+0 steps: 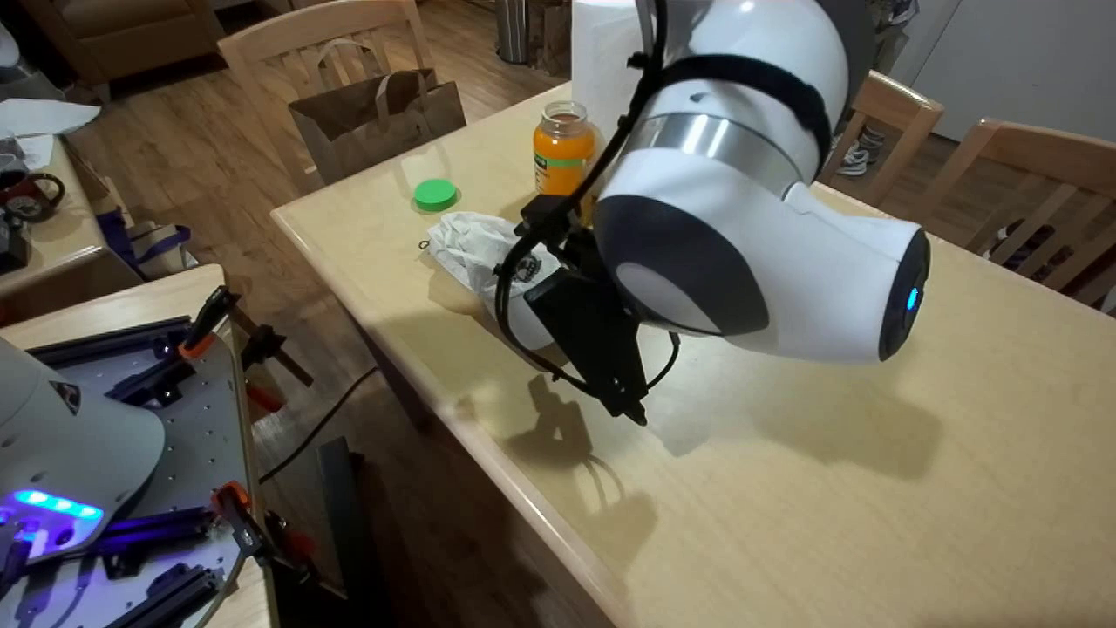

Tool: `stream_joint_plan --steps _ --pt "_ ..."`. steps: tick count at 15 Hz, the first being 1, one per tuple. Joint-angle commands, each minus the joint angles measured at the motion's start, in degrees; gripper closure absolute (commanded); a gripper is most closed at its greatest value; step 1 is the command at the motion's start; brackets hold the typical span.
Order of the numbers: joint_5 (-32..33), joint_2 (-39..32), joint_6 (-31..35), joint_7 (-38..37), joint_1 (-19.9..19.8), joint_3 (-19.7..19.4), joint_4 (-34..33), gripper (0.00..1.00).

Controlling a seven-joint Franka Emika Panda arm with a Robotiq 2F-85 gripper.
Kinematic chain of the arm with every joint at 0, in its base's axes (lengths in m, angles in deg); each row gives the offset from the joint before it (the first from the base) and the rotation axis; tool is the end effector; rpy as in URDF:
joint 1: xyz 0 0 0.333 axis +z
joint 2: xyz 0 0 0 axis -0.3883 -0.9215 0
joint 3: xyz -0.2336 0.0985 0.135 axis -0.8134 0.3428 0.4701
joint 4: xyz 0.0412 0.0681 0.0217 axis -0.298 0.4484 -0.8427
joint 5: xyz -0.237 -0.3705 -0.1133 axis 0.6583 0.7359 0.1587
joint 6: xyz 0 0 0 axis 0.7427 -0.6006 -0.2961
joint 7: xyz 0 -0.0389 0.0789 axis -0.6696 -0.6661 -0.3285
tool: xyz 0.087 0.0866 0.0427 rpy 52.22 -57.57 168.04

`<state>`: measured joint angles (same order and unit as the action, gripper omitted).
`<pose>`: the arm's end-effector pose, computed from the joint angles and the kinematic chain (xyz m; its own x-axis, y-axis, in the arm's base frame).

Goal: Put the cap in the paper bag

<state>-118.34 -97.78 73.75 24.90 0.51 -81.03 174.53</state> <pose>0.5685 -0.2280 0.1476 0.9344 0.3192 0.1582 0.3010 -0.4696 -0.8300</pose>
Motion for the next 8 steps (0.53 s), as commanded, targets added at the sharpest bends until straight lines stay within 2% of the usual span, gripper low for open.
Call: stream_joint_plan --steps 1,8 --pt "0.86 -0.59 1.37 -2.44 -0.41 -0.63 -0.54 0.0" --pt "0.63 -6.7 5.08 -9.32 -1.1 -1.65 -2.48 0.0"
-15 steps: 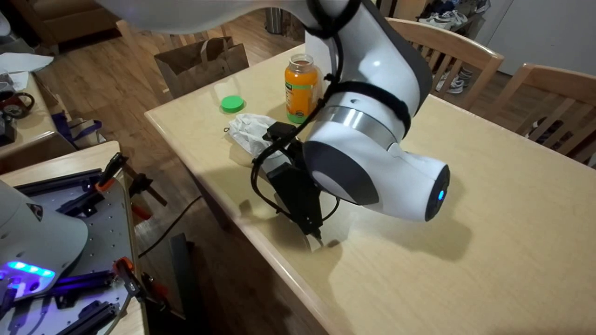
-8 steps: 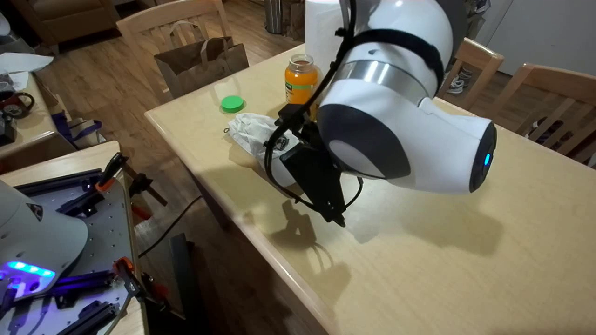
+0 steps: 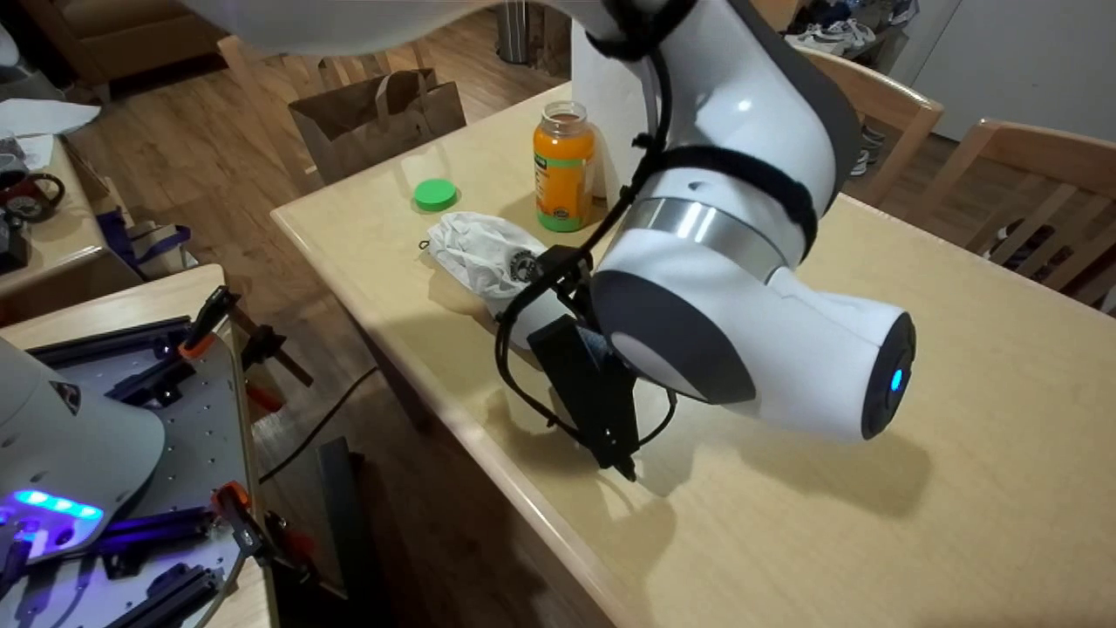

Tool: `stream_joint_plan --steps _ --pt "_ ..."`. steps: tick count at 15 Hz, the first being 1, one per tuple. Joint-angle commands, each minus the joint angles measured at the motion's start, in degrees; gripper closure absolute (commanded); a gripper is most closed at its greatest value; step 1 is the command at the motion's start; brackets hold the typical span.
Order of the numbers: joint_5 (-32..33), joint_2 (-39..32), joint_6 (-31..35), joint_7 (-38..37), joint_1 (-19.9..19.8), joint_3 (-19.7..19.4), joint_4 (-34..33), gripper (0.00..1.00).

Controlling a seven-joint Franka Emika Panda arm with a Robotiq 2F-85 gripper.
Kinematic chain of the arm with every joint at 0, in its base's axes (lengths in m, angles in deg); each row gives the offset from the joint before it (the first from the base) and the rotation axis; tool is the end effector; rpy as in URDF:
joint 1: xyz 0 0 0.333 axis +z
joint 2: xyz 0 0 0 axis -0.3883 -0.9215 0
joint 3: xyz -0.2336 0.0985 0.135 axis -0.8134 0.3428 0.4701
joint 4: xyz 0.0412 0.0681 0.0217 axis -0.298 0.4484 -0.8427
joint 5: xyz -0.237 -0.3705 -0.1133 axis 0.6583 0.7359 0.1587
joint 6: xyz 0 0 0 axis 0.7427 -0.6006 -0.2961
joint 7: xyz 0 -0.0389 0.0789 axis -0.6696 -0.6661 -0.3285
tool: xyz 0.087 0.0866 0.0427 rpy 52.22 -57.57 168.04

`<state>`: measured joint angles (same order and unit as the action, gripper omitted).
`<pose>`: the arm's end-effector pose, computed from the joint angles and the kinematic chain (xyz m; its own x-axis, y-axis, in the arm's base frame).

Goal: Put the cap in the paper bag

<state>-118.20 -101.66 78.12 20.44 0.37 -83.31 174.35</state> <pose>0.5532 -0.2561 0.1040 0.9734 0.2251 0.0432 0.1646 -0.5553 -0.8152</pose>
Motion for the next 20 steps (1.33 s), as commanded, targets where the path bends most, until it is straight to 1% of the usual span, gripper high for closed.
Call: stream_joint_plan --steps 1,3,6,10,11,12,16,19,20 --pt "0.57 -3.69 1.2 -6.26 -0.92 0.7 -2.76 0.0" --pt "0.88 -5.49 1.5 -8.2 -1.06 1.02 -3.98 0.0" --pt "0.45 -8.18 -0.56 -8.56 -2.37 2.31 -7.0 0.0" --pt "-4.16 -11.58 -4.51 -1.97 -6.66 6.52 -10.7 0.0" --pt "-5.55 -12.31 -5.18 -1.1 -7.4 7.2 -11.21 0.25" --pt "-6.9 -12.99 -6.42 0.01 -8.11 7.73 -11.78 0.26" --pt "-11.31 -14.52 -11.22 3.9 -10.35 8.39 -13.42 0.53" --pt "-12.88 -15.23 -14.08 6.07 -10.8 7.87 -14.37 0.72" --pt "-13.15 -15.52 -14.85 6.22 -10.82 7.76 -14.75 0.8"
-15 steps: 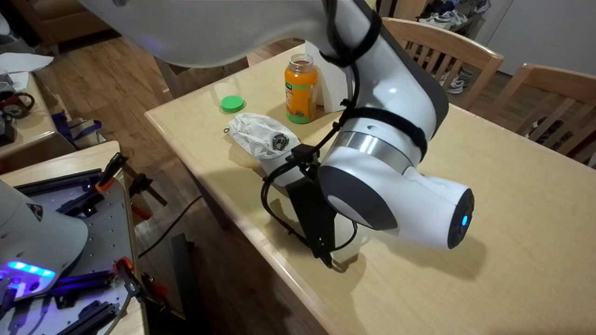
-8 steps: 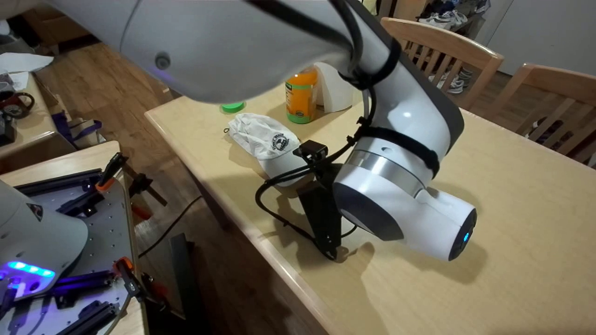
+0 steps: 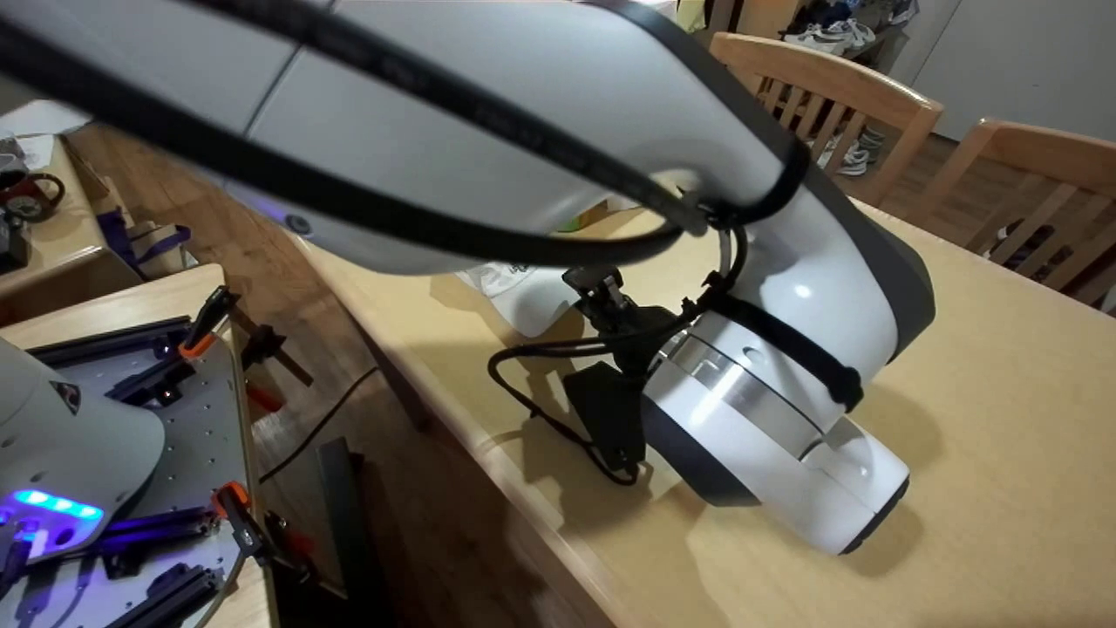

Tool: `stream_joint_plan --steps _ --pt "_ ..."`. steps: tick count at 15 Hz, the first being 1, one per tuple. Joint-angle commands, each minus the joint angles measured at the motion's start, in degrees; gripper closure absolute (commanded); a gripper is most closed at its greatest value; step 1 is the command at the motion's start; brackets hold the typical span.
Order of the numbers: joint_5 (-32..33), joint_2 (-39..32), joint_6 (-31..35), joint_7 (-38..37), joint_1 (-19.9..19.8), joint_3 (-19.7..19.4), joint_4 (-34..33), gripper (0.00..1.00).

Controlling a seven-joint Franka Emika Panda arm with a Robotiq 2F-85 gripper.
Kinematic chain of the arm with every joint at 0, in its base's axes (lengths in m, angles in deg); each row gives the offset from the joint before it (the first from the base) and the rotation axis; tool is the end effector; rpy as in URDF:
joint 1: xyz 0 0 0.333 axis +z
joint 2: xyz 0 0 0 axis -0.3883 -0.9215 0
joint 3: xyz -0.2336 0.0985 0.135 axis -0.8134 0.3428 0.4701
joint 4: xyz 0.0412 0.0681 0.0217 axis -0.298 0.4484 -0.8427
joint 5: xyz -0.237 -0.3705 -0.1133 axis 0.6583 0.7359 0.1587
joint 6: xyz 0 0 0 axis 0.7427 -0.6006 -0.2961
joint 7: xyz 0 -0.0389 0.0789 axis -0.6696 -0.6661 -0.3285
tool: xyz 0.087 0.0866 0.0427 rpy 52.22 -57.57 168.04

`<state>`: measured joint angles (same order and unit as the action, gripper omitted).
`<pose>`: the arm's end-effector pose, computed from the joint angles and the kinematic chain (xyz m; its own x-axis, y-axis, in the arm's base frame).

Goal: Put the cap in the paper bag

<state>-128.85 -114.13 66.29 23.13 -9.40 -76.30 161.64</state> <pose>0.5729 -0.2670 0.0742 0.9768 0.1042 0.1871 0.2089 -0.2702 -0.9399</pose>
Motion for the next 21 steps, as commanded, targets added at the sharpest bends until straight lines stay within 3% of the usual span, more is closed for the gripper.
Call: stream_joint_plan --steps 1,3,10,15,21 --pt "-2.78 -3.39 -3.83 3.53 -1.11 0.67 -2.42 0.85" --pt "-2.97 -4.01 -4.87 3.6 -1.02 0.41 -3.0 0.98" --pt "-3.51 -5.48 -7.04 4.25 -1.23 0.31 -4.64 0.99" --pt "-6.72 -3.72 -16.26 7.7 -1.04 2.0 -4.73 0.99" --pt "-5.99 1.79 -28.91 15.0 3.89 3.24 -4.85 0.99"
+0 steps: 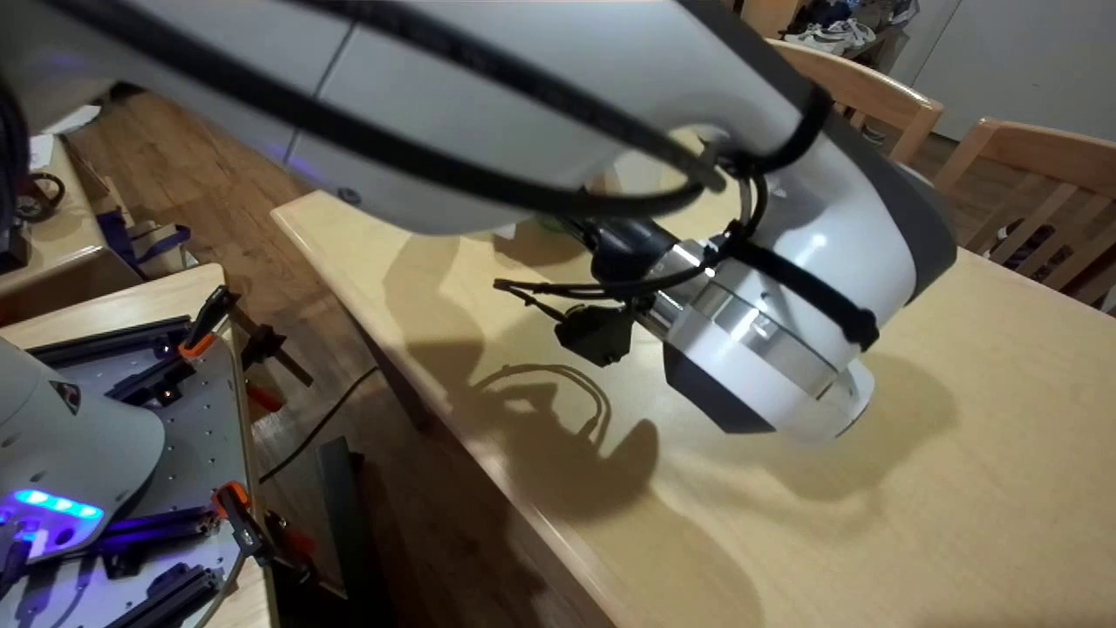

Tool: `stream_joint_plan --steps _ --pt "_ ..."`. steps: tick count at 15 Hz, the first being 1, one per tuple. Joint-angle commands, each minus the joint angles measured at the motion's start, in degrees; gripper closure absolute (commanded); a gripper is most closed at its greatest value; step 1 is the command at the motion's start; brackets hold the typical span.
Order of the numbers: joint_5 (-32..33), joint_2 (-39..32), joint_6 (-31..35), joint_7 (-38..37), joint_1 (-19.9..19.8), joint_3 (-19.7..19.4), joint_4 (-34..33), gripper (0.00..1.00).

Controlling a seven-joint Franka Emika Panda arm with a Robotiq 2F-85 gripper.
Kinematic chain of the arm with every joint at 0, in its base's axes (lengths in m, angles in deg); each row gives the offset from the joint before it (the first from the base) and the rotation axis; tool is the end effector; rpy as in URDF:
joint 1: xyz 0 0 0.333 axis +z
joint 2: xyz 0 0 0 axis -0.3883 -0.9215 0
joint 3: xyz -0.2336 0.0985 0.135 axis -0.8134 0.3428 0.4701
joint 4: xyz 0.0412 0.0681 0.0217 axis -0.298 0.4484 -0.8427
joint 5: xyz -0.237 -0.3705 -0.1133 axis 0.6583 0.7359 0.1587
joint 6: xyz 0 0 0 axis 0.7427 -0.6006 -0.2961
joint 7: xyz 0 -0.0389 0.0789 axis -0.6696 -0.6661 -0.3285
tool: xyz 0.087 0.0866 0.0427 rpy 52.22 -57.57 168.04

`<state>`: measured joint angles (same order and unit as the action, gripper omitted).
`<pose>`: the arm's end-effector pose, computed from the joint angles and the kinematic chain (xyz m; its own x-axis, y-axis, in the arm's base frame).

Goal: Put the cap in the paper bag

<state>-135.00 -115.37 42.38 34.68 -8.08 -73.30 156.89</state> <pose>0.5859 -0.2009 0.1428 0.8576 0.1862 0.4795 0.4426 0.2078 -0.8723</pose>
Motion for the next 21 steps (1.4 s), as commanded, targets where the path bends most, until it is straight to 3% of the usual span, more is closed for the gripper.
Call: stream_joint_plan --steps 1,6,12,14,15,18,21 --pt "0.31 3.34 -7.28 4.23 3.63 0.46 -0.94 0.99" --pt "1.64 4.09 -16.85 6.04 10.33 2.05 -5.66 0.99" --pt "7.26 2.43 -27.33 13.61 16.57 4.48 -11.1 0.99" --pt "10.14 3.46 -27.59 16.41 17.08 4.03 -9.43 0.99" --pt "7.13 3.61 -25.91 13.08 17.63 3.32 -8.9 0.96" --pt "8.6 3.51 -26.11 14.58 17.91 3.35 -8.88 0.99" --pt "9.49 7.28 -19.6 10.43 20.14 0.51 -7.9 0.99"
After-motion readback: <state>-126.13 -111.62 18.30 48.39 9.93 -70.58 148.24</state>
